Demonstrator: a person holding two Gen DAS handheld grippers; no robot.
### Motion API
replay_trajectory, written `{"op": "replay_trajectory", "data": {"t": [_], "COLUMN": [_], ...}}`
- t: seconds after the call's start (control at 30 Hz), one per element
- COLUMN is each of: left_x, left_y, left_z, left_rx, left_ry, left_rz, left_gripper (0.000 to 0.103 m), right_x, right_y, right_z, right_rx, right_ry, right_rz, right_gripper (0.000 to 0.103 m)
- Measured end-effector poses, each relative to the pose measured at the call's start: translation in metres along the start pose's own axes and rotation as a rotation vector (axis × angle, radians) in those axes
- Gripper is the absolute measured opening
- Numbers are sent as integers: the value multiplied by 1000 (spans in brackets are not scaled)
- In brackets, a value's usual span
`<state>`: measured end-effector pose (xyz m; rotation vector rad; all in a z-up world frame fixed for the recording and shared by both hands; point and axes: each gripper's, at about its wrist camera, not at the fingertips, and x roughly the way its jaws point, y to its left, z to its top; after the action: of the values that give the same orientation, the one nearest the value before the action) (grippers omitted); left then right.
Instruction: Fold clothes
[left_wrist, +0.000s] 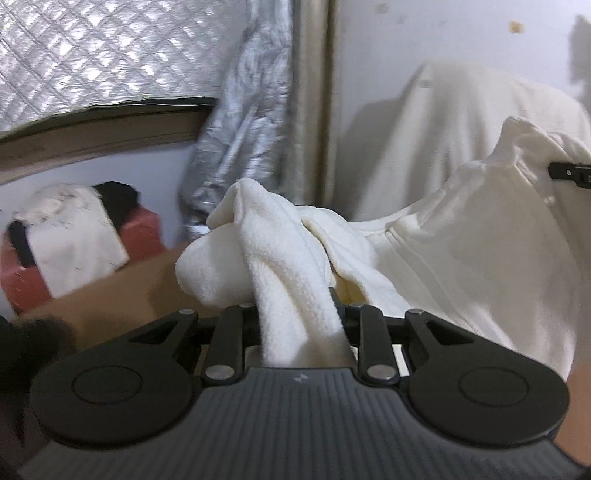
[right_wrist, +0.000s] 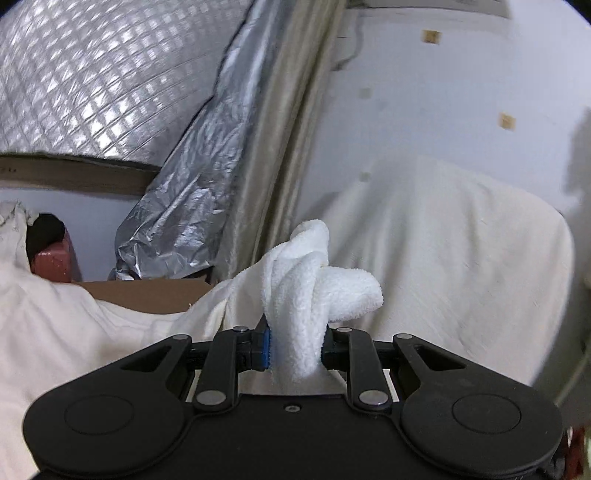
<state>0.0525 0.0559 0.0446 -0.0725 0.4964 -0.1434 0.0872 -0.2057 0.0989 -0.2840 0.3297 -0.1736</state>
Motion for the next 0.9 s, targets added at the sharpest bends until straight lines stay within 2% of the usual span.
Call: {"op": "replay_trajectory", "data": {"t": [0.1, 0.23, 0.3, 0.43, 0.57, 0.6, 0.67, 0.7, 0.73, 0.83, 0.9], "left_x": [20, 44, 52, 55, 67, 73, 88, 101, 114, 149, 160], "left_y": [18, 57, 76, 113, 135, 141, 154, 163, 171, 183, 190], "left_z": [13, 4, -2, -3, -3, -5, -12, -18, -25, -50, -63], "left_rx": [-34, -137, -161, -230, -275, -307, -413, -457, -487, -483, -531], "left_ry": [-15, -40, -16, -48, -55, -35, 48, 110, 176, 382, 457], "left_rz": [64, 139, 149, 165, 187, 192, 203, 206, 215, 300, 295], "left_gripper": [23, 23, 23, 23, 23, 25, 37, 55, 61, 61, 61], "right_x": [40, 91, 113, 156, 191, 202, 226, 239, 255, 279, 286], "right_y": [38, 86, 106, 152, 186, 194, 205, 210, 216, 219, 212], "right_z": [21, 42, 51, 70, 95, 99, 102, 100, 94, 65, 40], "right_rx": [-24, -72, -92, -192, -218, -219, -207, -198, -195, -92, 12], "right_ry": [12, 21, 24, -9, -64, -77, -82, -71, -25, 94, 179], "right_rz": [16, 45, 56, 68, 74, 76, 113, 137, 126, 68, 64], "right_gripper": [24, 24, 23, 23, 23, 23, 30, 47, 63, 68, 73]}}
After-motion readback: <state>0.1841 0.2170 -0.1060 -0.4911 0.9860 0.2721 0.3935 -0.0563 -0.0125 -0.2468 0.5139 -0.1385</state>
